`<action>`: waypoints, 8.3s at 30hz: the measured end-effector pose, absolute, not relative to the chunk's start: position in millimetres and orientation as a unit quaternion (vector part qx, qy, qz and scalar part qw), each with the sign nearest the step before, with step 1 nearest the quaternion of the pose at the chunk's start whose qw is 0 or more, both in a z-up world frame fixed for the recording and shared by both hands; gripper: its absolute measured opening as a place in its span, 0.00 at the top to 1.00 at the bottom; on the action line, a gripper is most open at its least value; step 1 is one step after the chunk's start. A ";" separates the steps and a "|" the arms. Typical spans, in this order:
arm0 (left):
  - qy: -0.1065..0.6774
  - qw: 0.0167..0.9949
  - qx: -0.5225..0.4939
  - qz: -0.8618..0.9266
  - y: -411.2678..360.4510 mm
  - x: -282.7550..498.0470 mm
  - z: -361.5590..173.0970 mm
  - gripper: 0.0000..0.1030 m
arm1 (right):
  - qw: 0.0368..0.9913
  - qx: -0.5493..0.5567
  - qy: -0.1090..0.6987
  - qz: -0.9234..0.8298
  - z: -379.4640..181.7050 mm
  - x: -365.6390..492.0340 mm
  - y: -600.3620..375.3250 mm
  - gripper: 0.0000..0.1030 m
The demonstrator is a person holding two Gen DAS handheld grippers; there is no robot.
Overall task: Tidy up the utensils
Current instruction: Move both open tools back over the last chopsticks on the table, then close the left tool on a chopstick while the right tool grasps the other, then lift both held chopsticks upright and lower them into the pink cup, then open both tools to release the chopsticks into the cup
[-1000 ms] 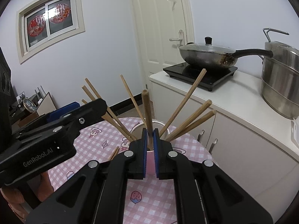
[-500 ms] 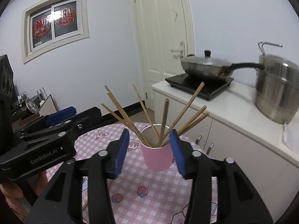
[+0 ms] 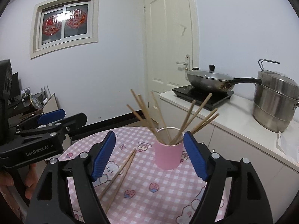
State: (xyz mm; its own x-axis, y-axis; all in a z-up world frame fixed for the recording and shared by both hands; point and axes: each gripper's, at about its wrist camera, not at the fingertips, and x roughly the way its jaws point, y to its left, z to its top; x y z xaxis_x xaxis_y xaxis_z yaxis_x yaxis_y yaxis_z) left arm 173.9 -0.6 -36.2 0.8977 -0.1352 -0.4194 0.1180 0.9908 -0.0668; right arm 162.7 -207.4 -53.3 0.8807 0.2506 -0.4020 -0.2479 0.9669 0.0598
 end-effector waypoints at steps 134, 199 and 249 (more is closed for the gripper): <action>0.272 0.955 -0.024 -0.113 -8.5 192.2 -11.6 0.94 | 0.946 0.012 0.254 0.203 -20.9 182.1 -187.8 0.96; 0.211 0.969 -0.051 -0.119 -94.9 286.7 -18.9 0.94 | 0.978 0.014 0.161 0.128 -18.4 258.9 -246.9 0.96; 0.256 0.960 -0.022 -0.113 -71.8 248.2 -45.6 0.41 | 0.962 0.030 0.233 0.138 -48.2 229.8 -245.7 0.82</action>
